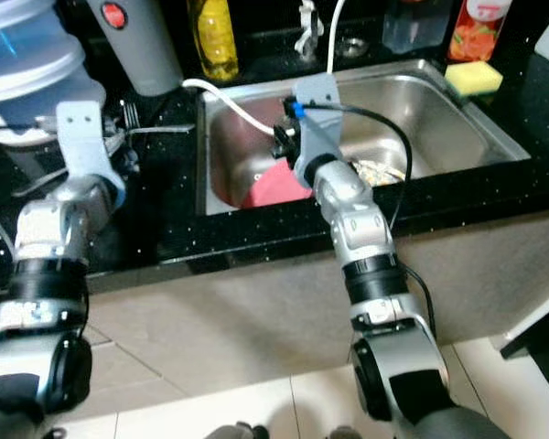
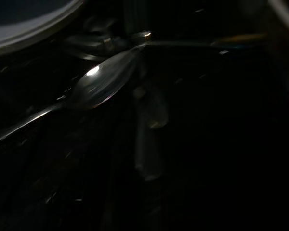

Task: Kitchen organization

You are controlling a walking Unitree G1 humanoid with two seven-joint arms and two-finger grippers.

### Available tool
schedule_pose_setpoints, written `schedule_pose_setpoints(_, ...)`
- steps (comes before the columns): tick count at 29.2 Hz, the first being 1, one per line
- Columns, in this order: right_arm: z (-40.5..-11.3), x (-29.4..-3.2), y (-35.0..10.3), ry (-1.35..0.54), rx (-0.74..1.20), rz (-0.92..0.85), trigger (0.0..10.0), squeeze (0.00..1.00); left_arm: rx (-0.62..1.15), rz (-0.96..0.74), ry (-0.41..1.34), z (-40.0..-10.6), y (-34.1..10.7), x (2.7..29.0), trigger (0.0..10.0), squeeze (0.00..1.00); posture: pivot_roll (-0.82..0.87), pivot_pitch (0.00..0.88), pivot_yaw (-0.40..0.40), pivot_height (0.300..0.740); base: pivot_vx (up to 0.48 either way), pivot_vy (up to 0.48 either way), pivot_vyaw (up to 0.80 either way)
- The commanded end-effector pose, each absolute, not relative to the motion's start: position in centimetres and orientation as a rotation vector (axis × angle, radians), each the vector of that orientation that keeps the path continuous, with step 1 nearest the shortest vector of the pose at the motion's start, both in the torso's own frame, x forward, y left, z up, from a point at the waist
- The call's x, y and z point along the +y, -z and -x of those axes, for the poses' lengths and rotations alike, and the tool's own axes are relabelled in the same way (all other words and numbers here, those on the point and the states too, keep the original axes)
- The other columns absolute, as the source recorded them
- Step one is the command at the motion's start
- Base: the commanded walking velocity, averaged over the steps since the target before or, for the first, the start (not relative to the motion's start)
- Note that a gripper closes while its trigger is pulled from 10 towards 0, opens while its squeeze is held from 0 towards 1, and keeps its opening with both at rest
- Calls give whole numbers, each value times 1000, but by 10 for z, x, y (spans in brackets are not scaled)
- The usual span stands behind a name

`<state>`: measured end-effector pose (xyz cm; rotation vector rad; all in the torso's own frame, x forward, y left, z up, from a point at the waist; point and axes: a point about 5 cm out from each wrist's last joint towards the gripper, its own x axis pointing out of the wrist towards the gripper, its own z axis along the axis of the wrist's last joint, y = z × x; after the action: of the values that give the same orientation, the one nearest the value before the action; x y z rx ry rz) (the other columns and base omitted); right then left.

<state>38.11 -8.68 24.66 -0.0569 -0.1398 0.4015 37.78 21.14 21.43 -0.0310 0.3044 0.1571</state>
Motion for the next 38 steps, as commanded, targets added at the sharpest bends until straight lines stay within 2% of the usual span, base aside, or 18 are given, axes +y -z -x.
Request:
schedule_pose_setpoints(1, -381, -82, -248, -412, -147, 48, 10000, 0, 320, 22, -153, -379, -212, 215, 10000, 0, 140, 63, 90, 740, 0, 0, 0)
schedule_pose_setpoints(7, -380, -82, -248, -409, -148, 46, 10000, 0, 343, 40, -124, -381, -206, 204, 10000, 0, 137, 68, 95, 740, 0, 0, 0)
schedule_pose_setpoints(9, -380, -83, -247, -407, -147, 45, 10000, 0, 380, 82, -170, -377, -198, 206, 8980, 0, 136, 72, 99, 740, 0, 0, 0)
schedule_pose_setpoints(10, -380, -84, -247, -406, -146, 44, 10000, 0, 396, 102, -194, -376, -194, 208, 8980, 0, 136, 72, 99, 740, 0, 0, 0)
schedule_pose_setpoints(11, -380, -84, -247, -404, -145, 44, 10000, 0, 405, 116, -210, -374, -191, 210, 8353, 0, 140, 74, 97, 740, 0, 0, 0)
schedule_pose_setpoints(13, -380, -84, -246, -403, -144, 44, 10000, 0, 417, 141, -216, -373, -189, 210, 8353, 0, 140, 74, 97, 740, 0, 0, 0)
schedule_pose_setpoints(14, -380, -85, -246, -403, -143, 44, 10000, 0, 428, 168, -210, -372, -187, 210, 7294, 0, 145, 74, 95, 740, 0, 0, 0)
schedule_pose_setpoints(15, -380, -85, -246, -403, -143, 44, 10000, 0, 428, 168, -210, -372, -187, 210, 7294, 0, 145, 74, 95, 740, 0, 0, 0)
schedule_pose_setpoints(16, -380, -85, -246, -403, -141, 45, 10000, 0, 445, 202, -199, -371, -184, 209, 4039, 0, 145, 74, 95, 740, 0, 0, 0)
schedule_pose_setpoints(17, -380, -83, -245, -407, -141, 44, 10000, 0, 477, 241, -177, -369, -178, 205, 0, 0, 148, 74, 94, 740, 0, 0, 0)
schedule_pose_setpoints(23, -380, -80, -247, -416, -148, 42, 10000, 0, 677, 322, -112, -349, -135, 191, 0, 0, 146, 62, 93, 740, 0, 0, 0)
schedule_pose_setpoints(26, -380, -81, -247, -416, -148, 43, 10000, 0, 718, 274, -108, -339, -123, 184, 0, 0, 148, 59, 91, 740, 0, 0, 0)
schedule_pose_setpoints(31, -380, -80, -247, -422, -149, 47, 10000, 0, 743, 131, -145, -329, -111, 186, 0, 0, 148, 51, 87, 740, 0, 0, 0)
schedule_pose_setpoints(38, -381, -81, -249, -421, -155, 50, 10000, 0, 679, 83, -162, -334, -123, 189, 0, 0, 145, 34, 85, 740, 0, 0, 0)
